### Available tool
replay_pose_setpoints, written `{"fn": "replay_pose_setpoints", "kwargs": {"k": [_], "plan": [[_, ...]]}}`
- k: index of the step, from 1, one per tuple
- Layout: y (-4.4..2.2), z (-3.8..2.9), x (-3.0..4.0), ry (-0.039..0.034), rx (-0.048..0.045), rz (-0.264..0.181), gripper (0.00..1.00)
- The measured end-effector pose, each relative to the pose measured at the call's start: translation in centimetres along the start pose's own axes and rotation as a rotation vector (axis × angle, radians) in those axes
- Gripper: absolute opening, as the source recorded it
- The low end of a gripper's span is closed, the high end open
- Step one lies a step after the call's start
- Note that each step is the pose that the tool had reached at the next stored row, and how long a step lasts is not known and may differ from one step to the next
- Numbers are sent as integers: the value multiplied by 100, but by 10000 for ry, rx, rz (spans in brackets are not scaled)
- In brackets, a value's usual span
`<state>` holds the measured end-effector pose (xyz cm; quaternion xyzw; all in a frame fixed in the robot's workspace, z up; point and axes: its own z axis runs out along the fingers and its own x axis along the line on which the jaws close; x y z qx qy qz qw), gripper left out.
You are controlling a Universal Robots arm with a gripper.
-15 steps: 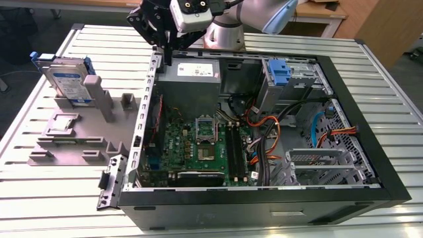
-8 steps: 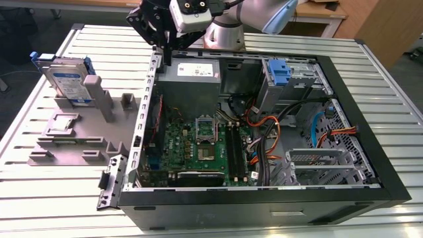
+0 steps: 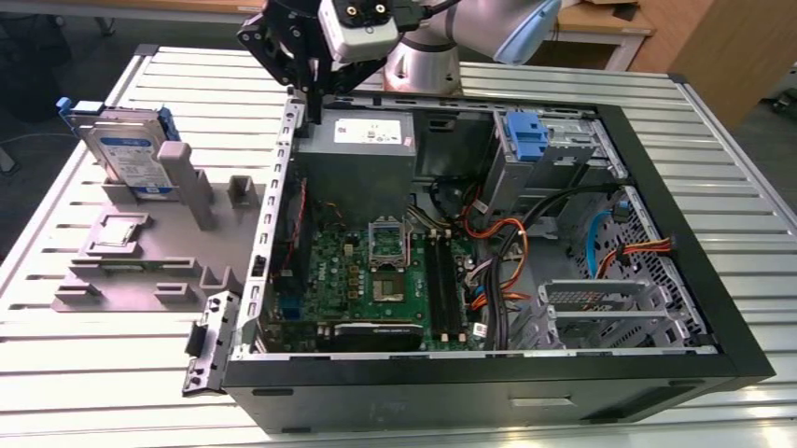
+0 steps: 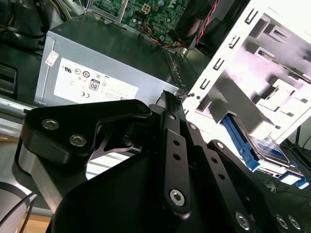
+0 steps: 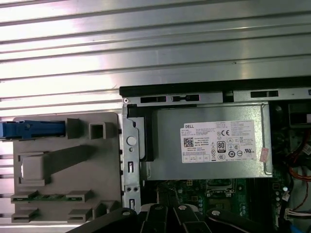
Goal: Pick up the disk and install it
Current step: 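Reach for the disk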
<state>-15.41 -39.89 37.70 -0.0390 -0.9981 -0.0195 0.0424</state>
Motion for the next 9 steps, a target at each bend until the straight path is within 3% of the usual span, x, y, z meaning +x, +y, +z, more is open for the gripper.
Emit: {"fn": "replay_pose_setpoints", "kwargs": {"k": [2, 4, 9], "plan": [[0, 1, 1, 10, 1, 0, 10], [-3, 19, 26, 132, 10, 5, 10], [-3, 23, 31, 156, 12, 7, 10]]}}
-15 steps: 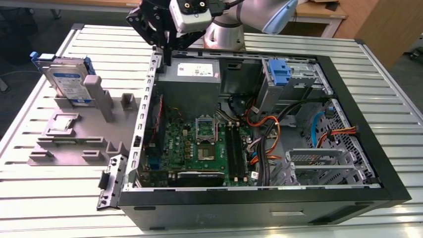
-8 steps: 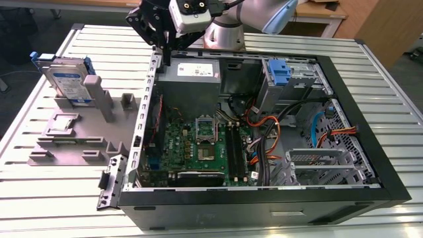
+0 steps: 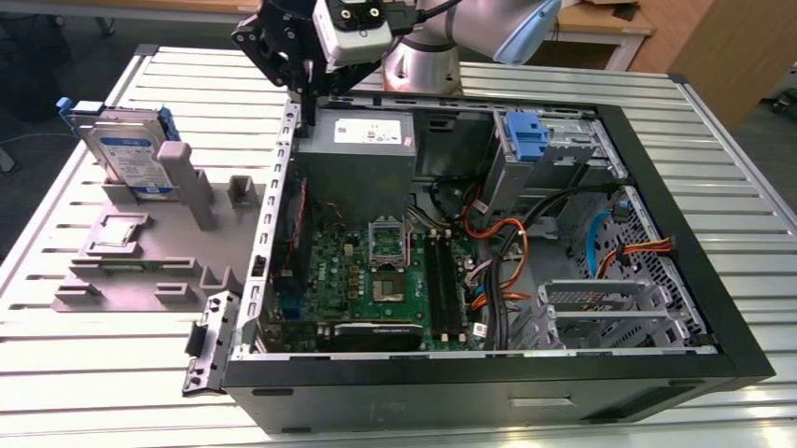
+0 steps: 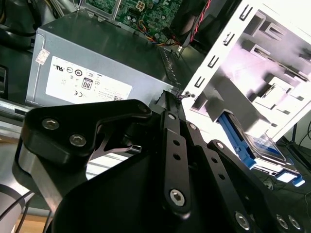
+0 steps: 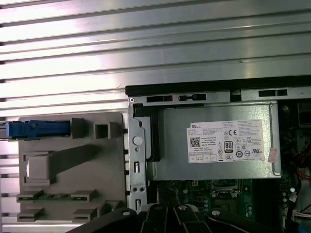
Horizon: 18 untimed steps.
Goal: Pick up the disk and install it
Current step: 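Reach for the disk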
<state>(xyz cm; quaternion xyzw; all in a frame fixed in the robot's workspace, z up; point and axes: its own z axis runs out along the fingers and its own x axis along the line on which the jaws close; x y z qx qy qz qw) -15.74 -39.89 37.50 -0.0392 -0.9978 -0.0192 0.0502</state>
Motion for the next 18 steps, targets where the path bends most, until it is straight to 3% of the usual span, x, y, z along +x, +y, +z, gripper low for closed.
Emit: {"fn": "replay_pose_setpoints", "kwargs": {"k": [18], "plan": [[-2, 13, 17, 92, 7, 3, 10]]}}
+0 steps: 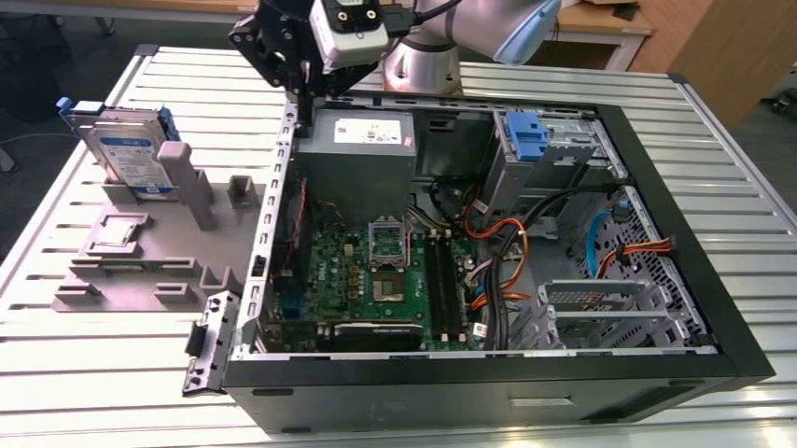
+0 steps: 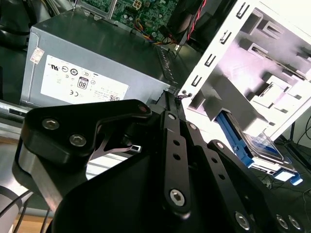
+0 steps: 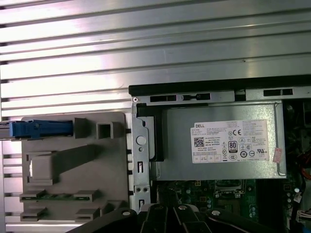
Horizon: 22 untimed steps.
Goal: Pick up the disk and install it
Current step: 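Reach for the disk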
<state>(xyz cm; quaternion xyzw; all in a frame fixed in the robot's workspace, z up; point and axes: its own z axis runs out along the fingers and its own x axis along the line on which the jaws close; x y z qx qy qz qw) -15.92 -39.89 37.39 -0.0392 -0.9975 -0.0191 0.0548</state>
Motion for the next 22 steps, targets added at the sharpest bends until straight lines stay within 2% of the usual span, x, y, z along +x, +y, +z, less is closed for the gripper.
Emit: {"fn": "replay_pose_setpoints", "kwargs": {"k": [22], "plan": [[-2, 16, 18, 114, 8, 5, 10]]}}
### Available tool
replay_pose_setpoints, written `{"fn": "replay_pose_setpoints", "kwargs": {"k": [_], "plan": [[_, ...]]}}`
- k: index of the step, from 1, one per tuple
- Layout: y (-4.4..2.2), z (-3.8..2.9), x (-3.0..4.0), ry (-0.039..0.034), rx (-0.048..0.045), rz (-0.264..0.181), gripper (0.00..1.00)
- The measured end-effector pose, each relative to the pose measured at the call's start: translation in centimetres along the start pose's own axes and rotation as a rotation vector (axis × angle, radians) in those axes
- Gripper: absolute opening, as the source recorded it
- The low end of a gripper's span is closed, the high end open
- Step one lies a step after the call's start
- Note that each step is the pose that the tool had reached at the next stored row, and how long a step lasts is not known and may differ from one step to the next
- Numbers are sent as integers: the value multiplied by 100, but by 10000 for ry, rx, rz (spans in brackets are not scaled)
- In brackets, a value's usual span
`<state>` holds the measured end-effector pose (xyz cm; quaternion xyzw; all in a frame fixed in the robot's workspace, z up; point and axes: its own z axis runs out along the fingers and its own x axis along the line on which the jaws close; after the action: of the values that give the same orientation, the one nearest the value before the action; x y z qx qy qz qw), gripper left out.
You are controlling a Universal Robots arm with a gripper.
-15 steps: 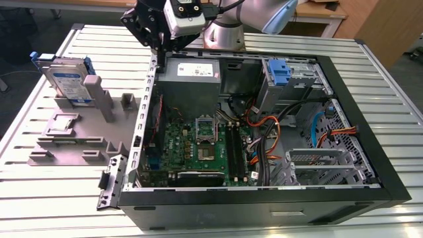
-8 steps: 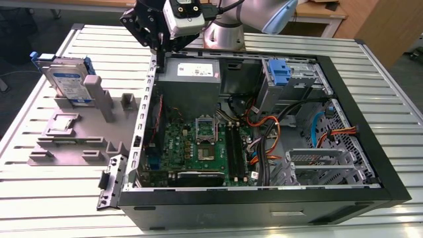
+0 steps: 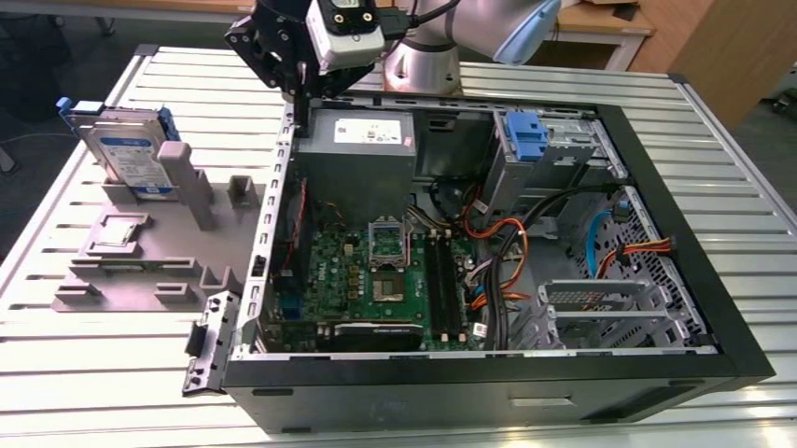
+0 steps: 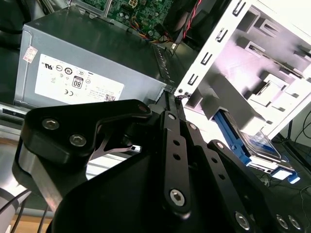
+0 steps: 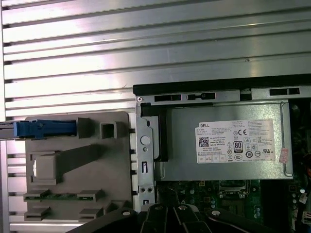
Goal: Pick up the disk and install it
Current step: 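Reach for the disk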
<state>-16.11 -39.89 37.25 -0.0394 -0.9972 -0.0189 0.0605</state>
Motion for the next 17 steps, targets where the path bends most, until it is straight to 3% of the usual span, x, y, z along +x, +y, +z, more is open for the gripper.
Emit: {"fn": "replay_pose_setpoints", "kwargs": {"k": [17], "plan": [[-1, 7, 11, 42, 2, 1, 10]]}}
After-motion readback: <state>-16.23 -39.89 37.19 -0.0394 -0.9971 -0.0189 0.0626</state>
